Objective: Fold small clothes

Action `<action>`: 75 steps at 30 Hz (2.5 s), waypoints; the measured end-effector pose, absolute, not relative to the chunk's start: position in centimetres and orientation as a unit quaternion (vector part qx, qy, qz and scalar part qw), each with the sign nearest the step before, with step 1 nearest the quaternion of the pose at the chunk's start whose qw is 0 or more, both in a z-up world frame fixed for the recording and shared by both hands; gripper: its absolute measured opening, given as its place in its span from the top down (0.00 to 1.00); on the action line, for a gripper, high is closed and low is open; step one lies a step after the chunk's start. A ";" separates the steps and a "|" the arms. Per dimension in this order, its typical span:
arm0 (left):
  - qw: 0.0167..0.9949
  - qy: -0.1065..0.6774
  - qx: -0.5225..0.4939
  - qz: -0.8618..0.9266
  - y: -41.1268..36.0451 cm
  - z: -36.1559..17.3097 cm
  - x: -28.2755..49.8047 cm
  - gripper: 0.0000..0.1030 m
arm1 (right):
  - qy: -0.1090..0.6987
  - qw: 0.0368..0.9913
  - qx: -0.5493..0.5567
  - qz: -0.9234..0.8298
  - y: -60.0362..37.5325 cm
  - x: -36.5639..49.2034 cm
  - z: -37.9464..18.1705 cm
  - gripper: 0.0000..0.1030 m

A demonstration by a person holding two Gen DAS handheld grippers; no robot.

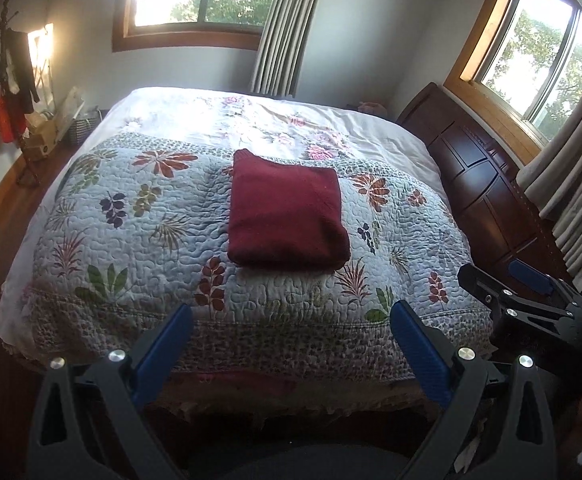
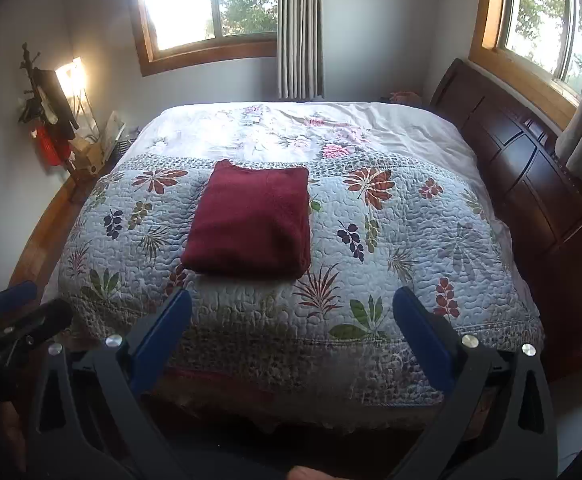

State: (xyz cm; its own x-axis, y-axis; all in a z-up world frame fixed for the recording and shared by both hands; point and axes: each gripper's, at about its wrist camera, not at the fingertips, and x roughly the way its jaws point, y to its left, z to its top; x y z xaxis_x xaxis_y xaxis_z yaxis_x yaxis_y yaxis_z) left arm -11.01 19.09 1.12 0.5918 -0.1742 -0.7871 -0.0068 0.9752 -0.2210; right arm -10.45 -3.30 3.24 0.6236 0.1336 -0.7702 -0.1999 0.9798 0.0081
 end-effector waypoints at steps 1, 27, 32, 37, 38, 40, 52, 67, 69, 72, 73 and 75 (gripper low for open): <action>0.886 0.450 -0.099 -0.046 19.1 1.1 -11.0 0.04 | 0.424 0.900 -0.041 0.091 -3.2 -10.5 3.2 0.03; 0.886 0.456 -0.084 -0.022 20.6 1.0 -10.1 0.04 | 0.427 0.897 -0.061 0.099 -1.0 -9.9 2.9 0.03; 0.887 0.455 -0.083 -0.013 21.1 1.1 -9.8 0.04 | 0.427 0.896 -0.064 0.104 -0.4 -9.6 2.9 0.03; 0.888 0.453 -0.080 -0.005 21.5 1.1 -9.5 0.04 | 0.424 0.897 -0.069 0.104 0.0 -9.3 2.9 0.03; 0.888 0.453 -0.081 -0.005 21.5 1.1 -9.4 0.04 | 0.423 0.897 -0.071 0.103 0.1 -9.3 2.9 0.03; 0.888 0.453 -0.080 -0.005 21.5 1.1 -9.4 0.04 | 0.422 0.898 -0.077 0.101 0.2 -9.2 2.9 0.03; 0.885 0.459 -0.078 -0.014 21.7 0.9 -8.2 0.04 | 0.427 0.897 -0.061 0.096 -0.1 -8.5 2.5 0.03; 0.885 0.459 -0.073 -0.014 21.8 0.9 -7.3 0.04 | 0.422 0.899 -0.063 0.094 0.0 -7.7 3.0 0.03; 0.885 0.459 -0.074 -0.013 21.8 0.9 -7.3 0.04 | 0.422 0.899 -0.063 0.094 0.1 -7.6 3.0 0.03; 0.885 0.459 -0.075 -0.012 22.0 0.8 -7.1 0.04 | 0.422 0.899 -0.063 0.093 0.1 -7.4 3.1 0.03; 0.885 0.459 -0.075 -0.012 22.0 0.8 -7.0 0.04 | 0.422 0.899 -0.063 0.093 0.2 -7.3 3.1 0.03; 0.886 0.458 -0.074 -0.012 22.0 0.8 -7.0 0.04 | 0.422 0.899 -0.064 0.093 0.2 -7.1 3.1 0.03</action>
